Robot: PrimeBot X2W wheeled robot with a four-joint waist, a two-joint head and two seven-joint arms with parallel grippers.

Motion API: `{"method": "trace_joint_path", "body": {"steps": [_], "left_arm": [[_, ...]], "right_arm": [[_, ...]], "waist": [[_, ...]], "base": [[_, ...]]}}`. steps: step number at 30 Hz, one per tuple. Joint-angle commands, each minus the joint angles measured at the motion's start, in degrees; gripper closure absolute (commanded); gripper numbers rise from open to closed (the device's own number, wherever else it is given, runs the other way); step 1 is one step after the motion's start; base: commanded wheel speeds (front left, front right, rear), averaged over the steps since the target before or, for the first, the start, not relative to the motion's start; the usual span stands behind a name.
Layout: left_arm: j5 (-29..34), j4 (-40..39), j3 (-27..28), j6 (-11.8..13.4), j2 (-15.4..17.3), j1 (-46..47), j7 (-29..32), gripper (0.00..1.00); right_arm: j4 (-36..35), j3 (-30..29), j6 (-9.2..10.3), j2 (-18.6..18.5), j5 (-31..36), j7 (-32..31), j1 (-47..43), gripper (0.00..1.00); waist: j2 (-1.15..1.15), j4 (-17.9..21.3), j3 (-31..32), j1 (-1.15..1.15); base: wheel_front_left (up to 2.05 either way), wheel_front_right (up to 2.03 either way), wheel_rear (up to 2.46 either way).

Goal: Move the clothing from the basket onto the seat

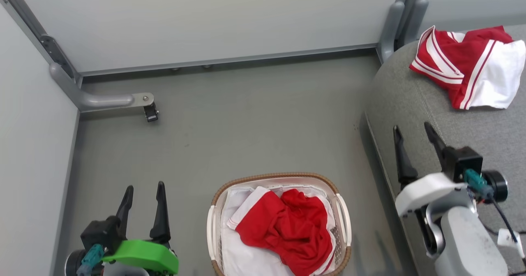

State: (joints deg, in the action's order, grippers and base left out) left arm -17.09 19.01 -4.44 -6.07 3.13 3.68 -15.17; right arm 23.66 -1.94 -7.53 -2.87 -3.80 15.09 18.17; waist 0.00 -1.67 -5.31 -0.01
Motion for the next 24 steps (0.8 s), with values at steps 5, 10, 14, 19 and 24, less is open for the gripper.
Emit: {"method": "trace_joint_path", "body": {"steps": [5, 10, 14, 19, 24], "left_arm": [[0.44, 0.15, 0.35, -0.53, -0.19, -2.83, 0.03, 0.0], [0.11, 0.41, -0.4, -0.72, -0.21, -3.63, 0.03, 0.0], [0.47, 0.53, -0.99, -0.74, -0.21, -3.34, 0.03, 0.0], [0.35, 0.56, -1.16, -0.63, -0.21, -3.16, 0.04, 0.0], [0.07, 0.86, -1.49, -0.56, -0.22, -3.07, 0.04, 0.0]], "right_arm": [[-1.54, 2.16, 0.08, -0.1, -2.19, 0.11, -5.7, 0.0], [-2.0, 3.13, 0.08, -0.14, -4.71, 0.11, -8.48, 0.0], [-1.92, 3.85, 0.08, -0.13, -5.95, 0.11, -9.78, 0.0], [-1.83, 5.41, 0.08, -0.16, -5.73, 0.11, -10.21, 0.0], [-2.14, 5.68, 0.08, -0.14, -5.81, 0.11, -10.01, 0.0]], "waist": [[0.0, -0.85, 2.2, 0.01], [0.0, -0.9, 3.28, 0.01], [0.0, -1.17, 3.9, 0.01], [0.0, -1.05, 4.23, 0.01], [0.0, -1.04, 4.24, 0.01]], "base": [[0.0, 0.0, 0.0], [0.0, 0.0, 0.0], [0.0, 0.0, 0.0], [0.0, 0.0, 0.0], [0.0, 0.0, 0.0]]}}
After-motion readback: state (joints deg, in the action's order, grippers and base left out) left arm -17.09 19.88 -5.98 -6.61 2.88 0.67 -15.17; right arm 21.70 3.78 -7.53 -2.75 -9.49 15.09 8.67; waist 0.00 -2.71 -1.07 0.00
